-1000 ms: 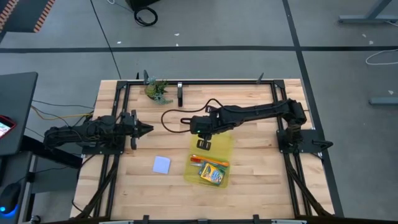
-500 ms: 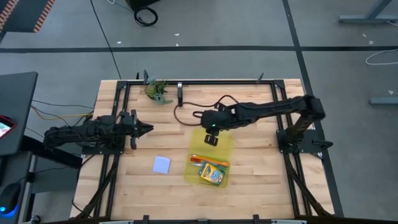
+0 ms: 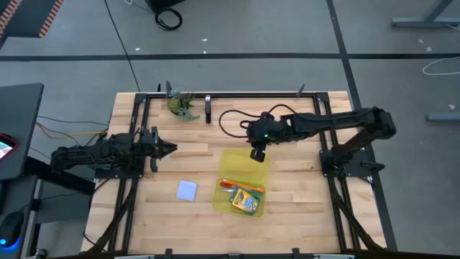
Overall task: Pack school essentials
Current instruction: Put the white sticky note into the yellow supply box
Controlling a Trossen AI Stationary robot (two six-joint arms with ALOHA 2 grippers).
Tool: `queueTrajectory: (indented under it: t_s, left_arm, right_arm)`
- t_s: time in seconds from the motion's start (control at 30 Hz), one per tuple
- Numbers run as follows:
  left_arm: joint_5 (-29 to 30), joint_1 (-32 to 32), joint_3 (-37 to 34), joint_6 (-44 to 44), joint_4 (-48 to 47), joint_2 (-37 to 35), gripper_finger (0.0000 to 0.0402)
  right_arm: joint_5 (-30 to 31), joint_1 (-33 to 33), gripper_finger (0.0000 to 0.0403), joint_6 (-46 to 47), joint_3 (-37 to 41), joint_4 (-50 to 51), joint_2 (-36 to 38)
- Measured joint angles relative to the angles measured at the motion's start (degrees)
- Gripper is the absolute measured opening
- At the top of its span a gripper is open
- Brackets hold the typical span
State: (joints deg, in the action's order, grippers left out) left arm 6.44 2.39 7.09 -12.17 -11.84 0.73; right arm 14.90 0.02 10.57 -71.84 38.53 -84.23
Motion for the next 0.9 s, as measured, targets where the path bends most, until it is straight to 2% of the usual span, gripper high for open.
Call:
queueTrajectory:
  t_s: [0.3,0.9]
  left_arm:
    - [0.00,0.00,0.00,-1.62,0.73,0.00,0.0064]
    - [2.78,0.00,0.00,-1.97,0.87,0.00,0.0080]
  right_arm:
    - [-0.83,-1.08,0.0131,-1.15,9.99,-5.57,13.02]
    - [-1.03,-1.14,0.0131,-2.54,23.90,-13.13,39.16]
